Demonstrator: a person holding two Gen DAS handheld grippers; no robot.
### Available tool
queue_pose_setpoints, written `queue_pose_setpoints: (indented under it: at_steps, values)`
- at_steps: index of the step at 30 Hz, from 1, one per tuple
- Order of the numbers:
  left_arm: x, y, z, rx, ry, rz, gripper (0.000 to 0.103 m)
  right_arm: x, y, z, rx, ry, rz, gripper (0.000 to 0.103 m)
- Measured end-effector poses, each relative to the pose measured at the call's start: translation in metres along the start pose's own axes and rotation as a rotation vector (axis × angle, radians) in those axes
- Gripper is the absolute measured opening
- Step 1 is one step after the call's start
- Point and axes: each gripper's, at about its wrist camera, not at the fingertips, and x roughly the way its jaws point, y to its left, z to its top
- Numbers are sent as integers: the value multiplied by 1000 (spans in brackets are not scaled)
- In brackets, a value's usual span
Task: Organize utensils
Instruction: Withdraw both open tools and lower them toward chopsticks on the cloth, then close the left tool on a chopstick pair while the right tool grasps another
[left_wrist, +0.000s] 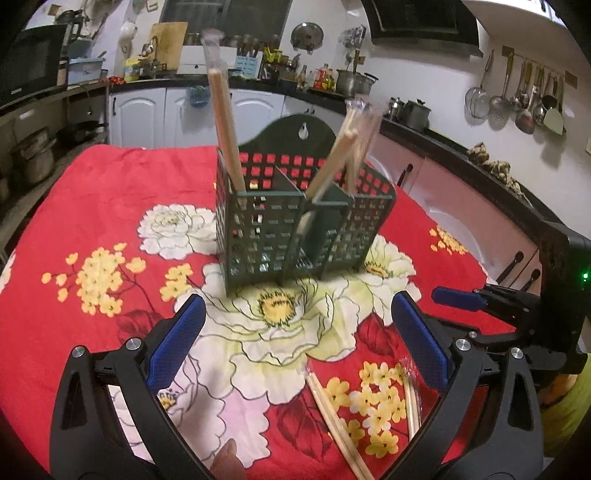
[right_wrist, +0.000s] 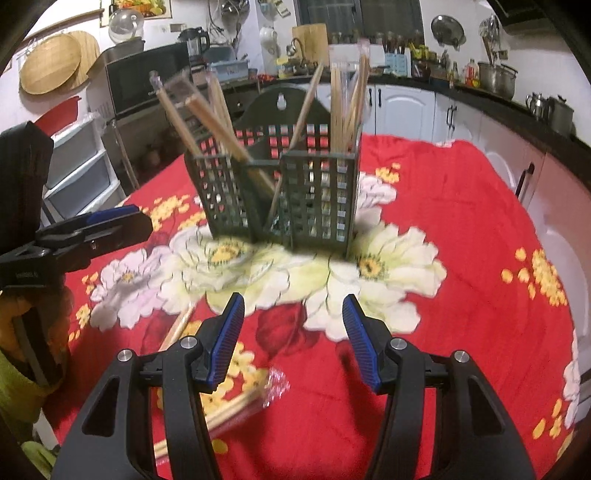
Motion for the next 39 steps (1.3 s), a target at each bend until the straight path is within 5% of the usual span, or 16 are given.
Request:
queue_pose_setpoints:
  at_steps: [15,21,29,34,39]
  values:
    - [35,1,-31,-38,185,-82,92,21,7,-26,34,174,68,47]
    - [49,4,-41,-74,252,-136,59,30,7,-33,47,214,31,39]
    - [60,1,-44,-70,277,-138,52,31,15,-37,3,207,-8,30]
    - [64,8,-44,-79,278,-117,29,32,15,-36,10,199,5,14]
    - [62,16,-45,-96,278,-117,18,31,10,-32,56,188,61,6]
